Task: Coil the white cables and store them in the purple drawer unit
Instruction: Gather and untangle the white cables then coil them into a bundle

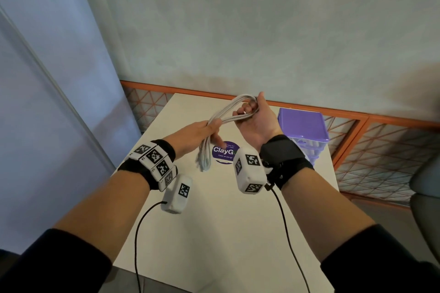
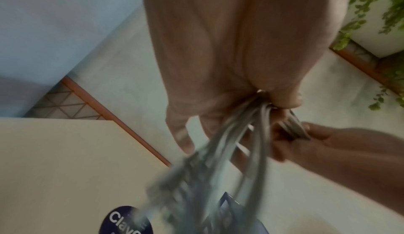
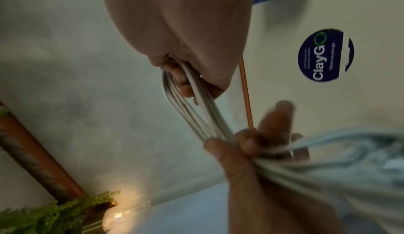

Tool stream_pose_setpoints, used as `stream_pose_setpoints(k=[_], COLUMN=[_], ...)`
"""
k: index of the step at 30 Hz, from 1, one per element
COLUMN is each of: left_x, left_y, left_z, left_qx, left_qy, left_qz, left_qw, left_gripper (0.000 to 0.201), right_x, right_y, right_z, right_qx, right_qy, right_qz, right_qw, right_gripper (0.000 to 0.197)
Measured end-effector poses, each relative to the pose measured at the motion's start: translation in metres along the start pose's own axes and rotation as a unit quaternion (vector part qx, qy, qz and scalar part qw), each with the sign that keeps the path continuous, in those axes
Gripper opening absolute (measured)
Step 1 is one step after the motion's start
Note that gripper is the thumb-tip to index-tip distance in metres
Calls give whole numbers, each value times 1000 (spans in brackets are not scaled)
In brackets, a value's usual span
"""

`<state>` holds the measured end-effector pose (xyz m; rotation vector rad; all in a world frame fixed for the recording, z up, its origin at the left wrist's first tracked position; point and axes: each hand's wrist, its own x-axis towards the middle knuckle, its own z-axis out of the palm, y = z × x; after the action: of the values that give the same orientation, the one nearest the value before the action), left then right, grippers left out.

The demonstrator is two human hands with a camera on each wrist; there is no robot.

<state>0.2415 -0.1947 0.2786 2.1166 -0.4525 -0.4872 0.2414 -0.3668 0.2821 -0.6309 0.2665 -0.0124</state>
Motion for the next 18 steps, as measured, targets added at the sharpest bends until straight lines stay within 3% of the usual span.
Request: stream_pose_setpoints(k=[2, 3, 6, 8, 10, 11, 12, 13, 15, 18], left_x=[8, 8, 10, 18, 19, 20, 20, 19, 19, 21], left_y=[2, 2, 4, 7, 11, 14, 17, 20, 23, 21], left_z=[3, 2, 2, 4, 6, 8, 9, 11, 14, 15], left_qx=[-74, -95, -90, -77, -70, -68, -67, -66, -79, -110], left_qy=[-10, -13, 1, -5, -18, -30, -39, -46, -38, -18], left_qz=[-5, -13, -30, -30, -26, -22, -16, -13, -4, -3], left_qw=[997, 995, 995, 997, 997, 997, 997, 997, 996, 994], left_gripper=[42, 38, 35, 36, 37, 36, 36, 35, 33, 34], right_x=[5, 5, 8, 7, 0, -2, 1, 1, 6, 4], right_y=[-3, -3, -7, -13, -10, -8, -7, -8, -15, -20], right_z=[-11, -12, -20, -25, -25, -24, -25, -24, -24, -21], right_qx=[-148, -272, -564, -678, -797, -827, -837, -838, -830, -832], right_qy=[39, 58, 78, 21, -77, -100, -102, -97, -86, -79], right_qz=[-34, -67, -213, -259, -265, -274, -292, -307, -293, -226], right_qw=[988, 958, 794, 688, 538, 481, 450, 441, 466, 500], right_gripper=[45, 43, 29, 49, 72, 72, 64, 52, 34, 26])
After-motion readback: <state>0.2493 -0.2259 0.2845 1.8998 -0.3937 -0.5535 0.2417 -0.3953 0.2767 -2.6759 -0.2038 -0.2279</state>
